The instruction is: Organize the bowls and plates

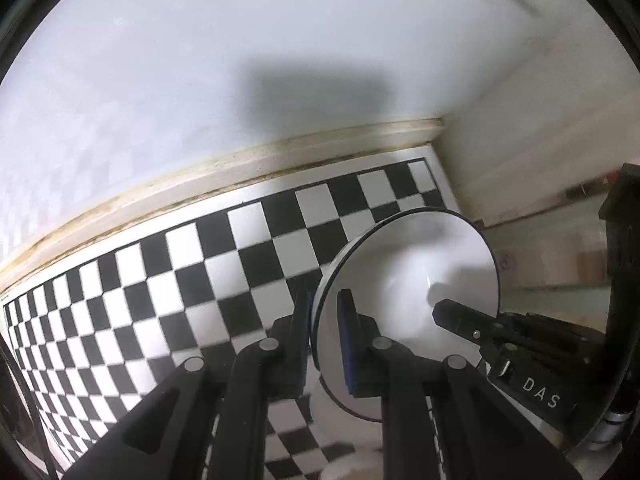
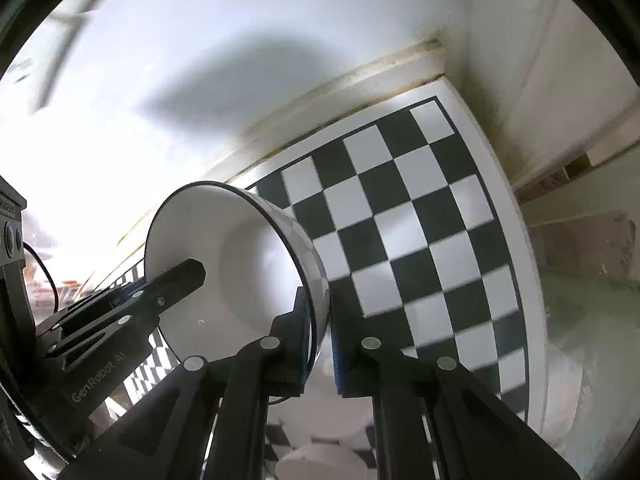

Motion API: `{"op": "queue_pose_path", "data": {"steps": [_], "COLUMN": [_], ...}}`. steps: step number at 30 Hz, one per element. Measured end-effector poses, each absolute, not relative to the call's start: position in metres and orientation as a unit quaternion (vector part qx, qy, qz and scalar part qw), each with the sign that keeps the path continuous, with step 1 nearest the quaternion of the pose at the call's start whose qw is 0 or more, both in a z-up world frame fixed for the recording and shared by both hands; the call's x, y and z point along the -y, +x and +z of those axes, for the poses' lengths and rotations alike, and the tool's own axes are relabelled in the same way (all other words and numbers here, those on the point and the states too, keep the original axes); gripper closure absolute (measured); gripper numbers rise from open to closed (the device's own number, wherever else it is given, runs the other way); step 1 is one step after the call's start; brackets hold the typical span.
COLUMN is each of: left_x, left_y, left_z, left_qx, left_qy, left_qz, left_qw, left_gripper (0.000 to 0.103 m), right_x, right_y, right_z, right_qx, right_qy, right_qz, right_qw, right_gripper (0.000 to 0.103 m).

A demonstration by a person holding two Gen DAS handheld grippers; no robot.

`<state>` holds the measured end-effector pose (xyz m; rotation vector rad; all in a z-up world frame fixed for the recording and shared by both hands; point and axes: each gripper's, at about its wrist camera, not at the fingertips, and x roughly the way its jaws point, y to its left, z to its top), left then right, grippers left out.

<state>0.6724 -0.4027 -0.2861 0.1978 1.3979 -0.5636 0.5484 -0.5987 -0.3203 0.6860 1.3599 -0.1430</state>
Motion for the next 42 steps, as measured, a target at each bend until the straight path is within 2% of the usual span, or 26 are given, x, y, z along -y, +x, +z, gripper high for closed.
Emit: {"op": "queue_pose_path", "data": {"steps": [7,16,24,33,42], "left_x": [0.368,0.345,0.332,0.334,0.338], "left_y": [0.618,0.547,0.498,0.48,0.473], "left_z": [-0.255,-0.257,-0.297,-0.353,-0.375], "left_qx": [-0.62,-0.634,-0.664,-0.702,-0.707], "left_qy": [0.083,0.071,0.091,0.119,0.141], "left_qz": [-0.265,-0.273,-0.266,-0.242,-0.223], "left_qw": [0.733,0.72,0.693,0.659,0.656], "left_gripper": [0.092,0.092,0.092,0.092,0.092], "right_x": [0.577,0.539,0.516,0.504,0.494], "right_y": [0.485,0.401,0.345,0.323,0.315], "right_z": [-0.279,-0.277,-0.312,-0.366,-0.386], "right_qx": [-0.604,-0.608,-0.629,-0.66,-0.679], "right_qy": [0.308,0.324,0.336,0.325,0.301], "right_qz": [-0.055,-0.048,-0.05,-0.061,-0.065], "right_qw": [0.733,0.723,0.699,0.674,0.667], "right_gripper": [0.092,0.092,0.093,0.092,0.092]}}
